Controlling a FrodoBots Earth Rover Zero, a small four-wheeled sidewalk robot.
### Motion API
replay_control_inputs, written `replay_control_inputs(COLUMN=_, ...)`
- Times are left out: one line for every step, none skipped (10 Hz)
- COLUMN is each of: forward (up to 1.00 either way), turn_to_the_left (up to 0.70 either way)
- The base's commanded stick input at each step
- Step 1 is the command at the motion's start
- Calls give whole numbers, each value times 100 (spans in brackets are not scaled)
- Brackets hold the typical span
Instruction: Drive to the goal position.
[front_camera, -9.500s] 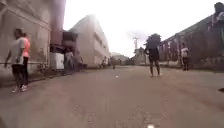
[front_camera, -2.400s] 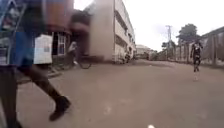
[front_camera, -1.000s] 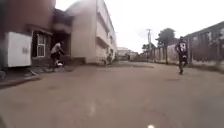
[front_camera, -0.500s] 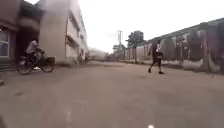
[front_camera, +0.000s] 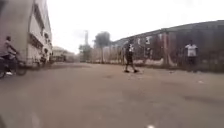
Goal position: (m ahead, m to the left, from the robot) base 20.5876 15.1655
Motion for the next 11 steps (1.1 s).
replay_control_inputs(forward=70, turn_to_the_left=9)
replay_control_inputs(forward=70, turn_to_the_left=9)
replay_control_inputs(forward=70, turn_to_the_left=9)
replay_control_inputs(forward=70, turn_to_the_left=10)
replay_control_inputs(forward=70, turn_to_the_left=10)
replay_control_inputs(forward=70, turn_to_the_left=10)
replay_control_inputs(forward=70, turn_to_the_left=10)
replay_control_inputs(forward=70, turn_to_the_left=10)
replay_control_inputs(forward=70, turn_to_the_left=8)
replay_control_inputs(forward=70, turn_to_the_left=8)
replay_control_inputs(forward=70, turn_to_the_left=9)
